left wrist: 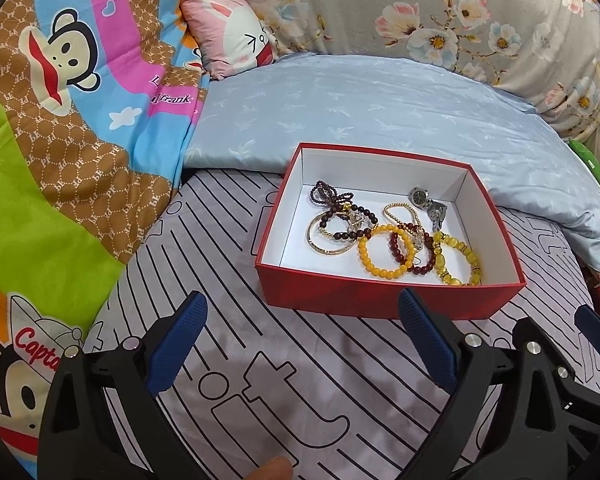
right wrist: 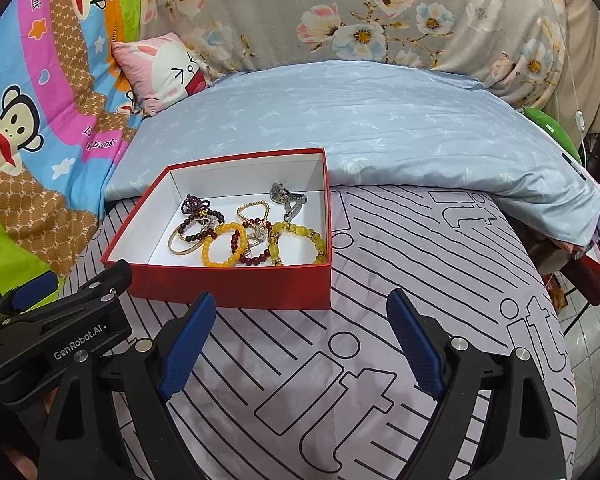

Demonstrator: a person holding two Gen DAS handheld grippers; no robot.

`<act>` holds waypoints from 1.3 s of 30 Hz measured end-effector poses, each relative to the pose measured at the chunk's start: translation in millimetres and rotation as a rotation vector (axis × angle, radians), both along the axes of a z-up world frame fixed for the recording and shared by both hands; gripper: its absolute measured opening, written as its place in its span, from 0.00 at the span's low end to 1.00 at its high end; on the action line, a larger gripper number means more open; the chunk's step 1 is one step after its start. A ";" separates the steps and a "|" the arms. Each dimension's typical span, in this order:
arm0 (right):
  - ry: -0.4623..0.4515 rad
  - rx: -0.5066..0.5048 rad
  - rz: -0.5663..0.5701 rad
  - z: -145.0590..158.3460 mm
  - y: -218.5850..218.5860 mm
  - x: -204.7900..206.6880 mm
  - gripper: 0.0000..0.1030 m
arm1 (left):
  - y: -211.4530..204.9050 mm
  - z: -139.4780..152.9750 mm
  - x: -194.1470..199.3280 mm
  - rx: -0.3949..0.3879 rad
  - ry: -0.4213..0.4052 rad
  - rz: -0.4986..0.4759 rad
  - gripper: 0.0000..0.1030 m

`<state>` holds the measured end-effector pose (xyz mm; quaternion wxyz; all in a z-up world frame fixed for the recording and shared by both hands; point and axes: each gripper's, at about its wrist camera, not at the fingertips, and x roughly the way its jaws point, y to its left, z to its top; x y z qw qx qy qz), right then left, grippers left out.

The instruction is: Organize jewelry

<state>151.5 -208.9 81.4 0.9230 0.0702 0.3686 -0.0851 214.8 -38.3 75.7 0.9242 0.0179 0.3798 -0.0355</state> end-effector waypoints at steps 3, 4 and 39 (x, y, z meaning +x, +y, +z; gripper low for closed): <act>-0.003 0.003 -0.002 0.7 -0.8 -1.1 0.81 | -0.8 1.5 -1.2 0.004 -0.005 0.003 0.89; -0.004 0.003 -0.002 1.0 -1.0 -1.7 0.81 | -0.6 2.1 -1.6 0.004 -0.007 0.003 0.89; -0.011 -0.004 -0.002 6.2 -0.3 -1.7 0.81 | -2.1 7.2 -5.4 0.036 -0.042 0.002 0.90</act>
